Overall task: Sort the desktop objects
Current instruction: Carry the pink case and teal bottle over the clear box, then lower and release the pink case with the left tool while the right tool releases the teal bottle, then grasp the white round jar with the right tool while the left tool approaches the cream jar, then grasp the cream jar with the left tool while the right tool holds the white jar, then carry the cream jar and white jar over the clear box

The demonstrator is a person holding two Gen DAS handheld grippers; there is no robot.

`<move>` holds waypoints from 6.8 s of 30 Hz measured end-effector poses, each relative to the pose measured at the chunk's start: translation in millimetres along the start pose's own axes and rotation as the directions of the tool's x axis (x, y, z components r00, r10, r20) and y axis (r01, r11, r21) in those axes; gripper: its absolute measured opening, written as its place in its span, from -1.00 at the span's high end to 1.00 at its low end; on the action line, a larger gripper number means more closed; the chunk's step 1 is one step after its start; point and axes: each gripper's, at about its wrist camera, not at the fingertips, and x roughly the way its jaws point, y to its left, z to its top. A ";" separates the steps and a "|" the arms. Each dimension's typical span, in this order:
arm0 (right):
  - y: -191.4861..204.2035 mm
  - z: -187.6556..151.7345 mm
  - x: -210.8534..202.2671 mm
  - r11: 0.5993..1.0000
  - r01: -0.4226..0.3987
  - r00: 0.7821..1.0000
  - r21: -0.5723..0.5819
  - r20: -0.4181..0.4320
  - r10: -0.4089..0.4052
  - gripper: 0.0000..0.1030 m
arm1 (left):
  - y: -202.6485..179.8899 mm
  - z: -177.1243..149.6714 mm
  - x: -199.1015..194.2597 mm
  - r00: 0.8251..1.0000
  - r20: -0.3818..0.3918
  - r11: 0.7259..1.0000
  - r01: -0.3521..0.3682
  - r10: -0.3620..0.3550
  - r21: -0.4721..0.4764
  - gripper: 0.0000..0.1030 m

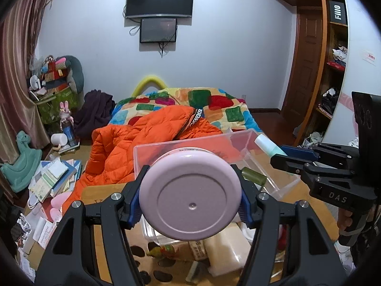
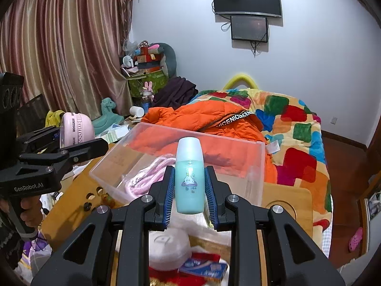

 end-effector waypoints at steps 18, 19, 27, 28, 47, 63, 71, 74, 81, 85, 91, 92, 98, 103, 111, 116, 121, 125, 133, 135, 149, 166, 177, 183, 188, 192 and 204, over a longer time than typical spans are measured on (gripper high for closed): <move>-6.3 0.3 69.5 0.999 -0.033 0.989 -0.042 -0.147 0.026 0.56 | 16.6 -3.6 62.6 0.993 -0.114 1.000 -0.015 0.012 -0.027 -0.23; -6.1 0.2 71.8 0.998 -0.035 0.988 -0.046 -0.153 0.027 0.56 | 16.4 -3.8 64.7 0.993 -0.119 1.000 -0.014 0.011 -0.025 -0.23; 0.1 -4.3 86.6 0.994 -0.052 0.979 -0.091 -0.203 0.032 0.56 | 19.3 -4.4 74.7 0.989 -0.150 1.000 -0.004 -0.001 -0.031 -0.23; 1.4 -4.6 87.4 0.994 -0.052 0.978 -0.098 -0.208 0.031 0.56 | 19.4 -5.1 75.6 0.988 -0.154 0.999 -0.001 -0.004 -0.033 -0.23; 8.3 -6.6 88.3 0.992 -0.018 0.973 -0.126 -0.233 -0.012 0.42 | 13.6 -6.0 71.8 0.986 -0.164 1.000 -0.007 0.006 -0.004 -0.24; 15.4 3.6 26.8 0.988 0.090 0.993 -0.126 -0.066 -0.099 -0.21 | 7.5 3.9 20.2 0.997 -0.066 0.999 -0.034 0.035 0.016 -0.52; 18.6 -0.1 -7.8 0.987 0.111 0.994 -0.114 -0.011 -0.113 -0.23 | 7.9 -1.0 -10.4 0.999 -0.028 0.999 -0.036 0.037 0.024 -0.64; 19.6 -5.2 -14.3 0.988 0.114 0.993 -0.108 -0.009 -0.115 -0.23 | 3.8 -8.4 -17.7 0.999 -0.026 0.999 -0.032 0.033 0.037 -0.69; 18.8 -21.3 -30.3 0.984 0.133 0.991 -0.117 -0.012 -0.135 -0.23 | -3.3 -26.1 -28.5 0.999 -0.036 0.998 -0.025 0.027 0.050 -0.74; 10.0 -29.3 -39.7 0.984 0.146 0.989 -0.100 -0.017 -0.148 -0.23 | -5.7 -35.6 -30.2 0.999 -0.050 0.999 -0.012 0.014 0.042 -0.76; 5.9 -46.4 -43.1 0.991 0.119 0.991 -0.068 -0.050 -0.123 -0.26 | -12.1 -57.5 -25.6 0.995 -0.096 1.000 0.017 -0.015 0.026 -0.77; 7.2 -50.5 -42.4 0.991 0.109 0.992 -0.073 -0.057 -0.113 -0.26 | -14.7 -60.0 -24.4 0.994 -0.104 0.999 0.022 -0.019 0.026 -0.77; 20.0 -70.6 -26.3 0.992 0.050 0.990 -0.117 -0.123 -0.065 -0.26 | -21.0 -77.6 -16.8 0.988 -0.148 0.998 0.040 -0.033 0.044 -0.77; 28.2 -79.9 -9.7 0.989 0.017 0.984 -0.144 -0.173 -0.042 -0.26 | -23.5 -88.1 -6.3 0.982 -0.186 0.997 0.054 -0.044 0.051 -0.77; 38.8 -78.0 18.6 0.981 -0.034 0.972 -0.191 -0.235 -0.012 -0.26 | -14.4 -93.9 2.0 0.974 -0.209 0.996 0.085 -0.082 0.001 -0.77; 41.0 -78.4 34.3 0.979 -0.048 0.965 -0.199 -0.261 -0.006 -0.26 | -14.0 -92.7 3.2 0.972 -0.210 0.994 0.106 -0.107 -0.017 -0.77; 40.5 -82.0 38.5 0.978 -0.058 0.967 -0.199 -0.255 0.005 -0.21 | -20.4 -92.7 7.4 0.967 -0.219 0.992 0.127 -0.129 -0.024 -0.77; 39.3 -82.5 32.1 0.982 -0.047 0.974 -0.184 -0.227 0.005 -0.21 | -27.5 -93.3 11.7 0.965 -0.225 0.991 0.135 -0.136 -0.020 -0.77; 19.0 -71.6 -0.4 0.993 -0.018 0.989 -0.119 -0.148 0.001 -0.21 | -44.2 -92.4 23.3 0.962 -0.237 0.990 0.138 -0.137 -0.012 -0.77; 14.0 -70.2 -6.5 0.995 -0.017 0.990 -0.100 -0.141 0.003 -0.21 | -49.5 -92.2 27.8 0.967 -0.234 0.994 0.108 -0.105 -0.002 -0.77; 7.5 -72.1 -12.3 0.998 -0.021 0.992 -0.065 -0.125 0.012 -0.21 | -57.1 -99.5 48.0 0.974 -0.221 0.997 -0.067 0.055 -0.047 -0.44; 6.4 -62.8 -21.7 0.999 -0.040 0.995 -0.031 -0.096 0.037 -0.21 | -33.9 -86.1 23.6 0.988 -0.151 0.994 -0.012 -0.005 -0.107 -0.35; 16.8 -61.0 -23.9 0.998 -0.054 0.995 -0.042 -0.091 0.050 -0.21 | -31.3 -82.3 7.7 0.991 -0.132 0.994 0.001 -0.016 -0.112 -0.35; 18.9 -58.2 -30.0 0.998 -0.055 0.996 -0.041 -0.073 0.052 -0.21 | -32.0 -72.3 -5.6 0.996 -0.093 0.995 -0.007 -0.003 -0.100 -0.35; 18.9 -54.1 -35.6 0.998 -0.053 0.997 -0.040 -0.055 0.051 -0.21 | -32.0 -62.6 -16.1 0.998 -0.065 0.996 -0.013 0.007 -0.090 -0.35; 19.4 -51.1 -40.4 0.998 -0.049 0.998 -0.042 -0.039 0.048 -0.21 | -30.2 -55.5 -22.4 0.999 -0.045 0.996 -0.018 0.014 -0.084 -0.35; 17.7 -35.1 -41.7 0.999 -0.024 1.000 -0.046 -0.009 0.024 -0.21 | -15.3 -24.3 -32.4 1.000 0.005 0.996 0.001 -0.001 -0.094 -0.35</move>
